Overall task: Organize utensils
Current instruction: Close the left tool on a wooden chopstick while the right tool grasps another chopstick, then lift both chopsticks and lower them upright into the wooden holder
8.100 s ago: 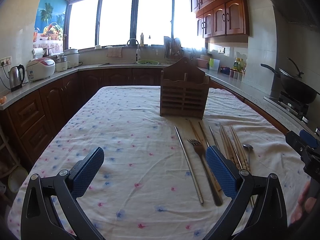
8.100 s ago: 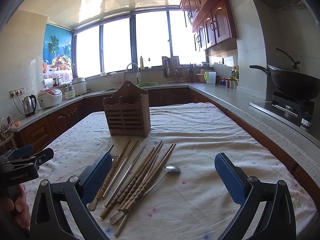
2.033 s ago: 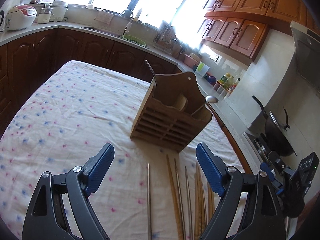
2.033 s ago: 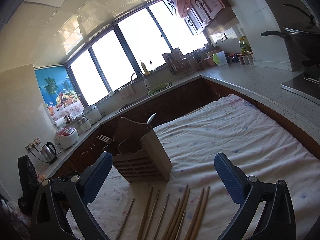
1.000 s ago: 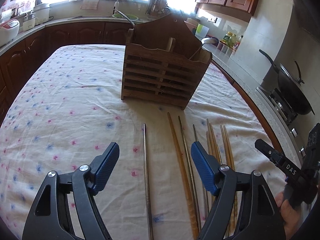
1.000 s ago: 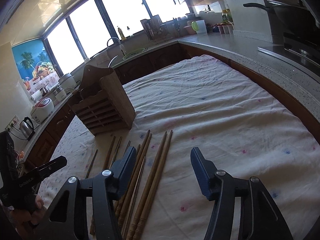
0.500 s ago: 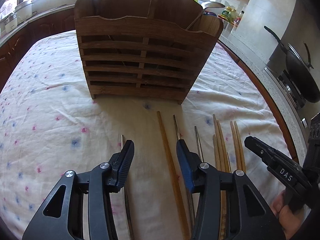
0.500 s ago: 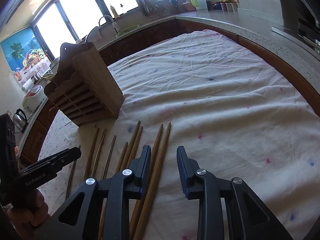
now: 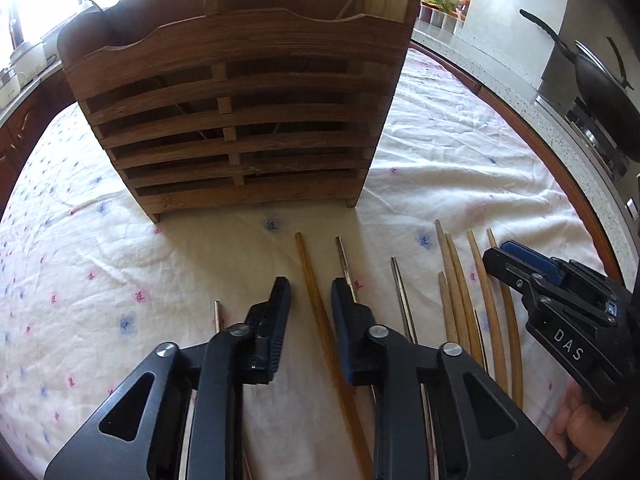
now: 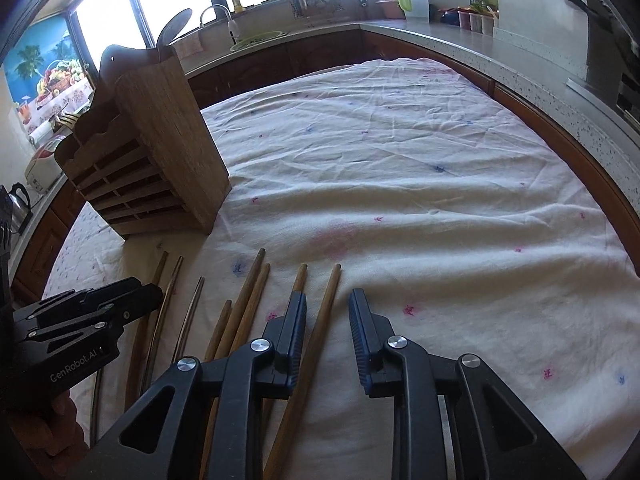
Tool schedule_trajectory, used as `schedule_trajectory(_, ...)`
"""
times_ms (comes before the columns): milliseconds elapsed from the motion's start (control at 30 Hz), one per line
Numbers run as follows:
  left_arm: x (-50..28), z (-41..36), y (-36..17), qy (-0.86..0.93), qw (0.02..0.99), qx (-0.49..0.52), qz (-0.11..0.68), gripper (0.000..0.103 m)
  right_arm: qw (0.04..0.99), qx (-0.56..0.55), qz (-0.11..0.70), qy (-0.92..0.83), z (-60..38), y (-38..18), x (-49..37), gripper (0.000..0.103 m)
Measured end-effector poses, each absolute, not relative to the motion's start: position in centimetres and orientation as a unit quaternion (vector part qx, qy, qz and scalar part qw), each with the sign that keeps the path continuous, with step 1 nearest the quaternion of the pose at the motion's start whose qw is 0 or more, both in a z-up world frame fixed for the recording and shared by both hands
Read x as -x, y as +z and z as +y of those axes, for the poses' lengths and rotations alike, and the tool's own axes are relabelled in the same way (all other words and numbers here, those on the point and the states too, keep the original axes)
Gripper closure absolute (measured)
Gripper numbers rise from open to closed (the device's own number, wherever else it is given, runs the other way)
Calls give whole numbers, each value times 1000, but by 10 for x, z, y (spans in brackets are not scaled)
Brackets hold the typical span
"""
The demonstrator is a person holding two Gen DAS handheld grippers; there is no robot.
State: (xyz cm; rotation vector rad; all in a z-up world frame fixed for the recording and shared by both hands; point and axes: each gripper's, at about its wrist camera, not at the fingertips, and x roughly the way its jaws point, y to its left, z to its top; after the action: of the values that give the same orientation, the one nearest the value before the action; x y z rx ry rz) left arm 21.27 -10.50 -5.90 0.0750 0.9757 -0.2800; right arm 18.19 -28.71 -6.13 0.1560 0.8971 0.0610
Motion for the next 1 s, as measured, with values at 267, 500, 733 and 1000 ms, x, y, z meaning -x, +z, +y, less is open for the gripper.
schedule_trajectory(267, -205, -95, -55, -158, 871, -1, 466, 98, 896, -99, 431, 37, -295, -61, -178, 96)
schedule_trajectory(500, -174, -70, -26, -183, 881, 50, 434, 98, 906, -128, 398, 69, -295, -36, -153, 97)
schedule_trajectory(733, -142, -46, 16, -202, 895, 84, 389, 98, 922, -137, 349, 102, -291, 5, -122, 98)
schedule_trajectory(1000, -114, -31, 54, -221, 906, 105, 346, 98, 935, -141, 300, 126, -289, 46, -93, 98)
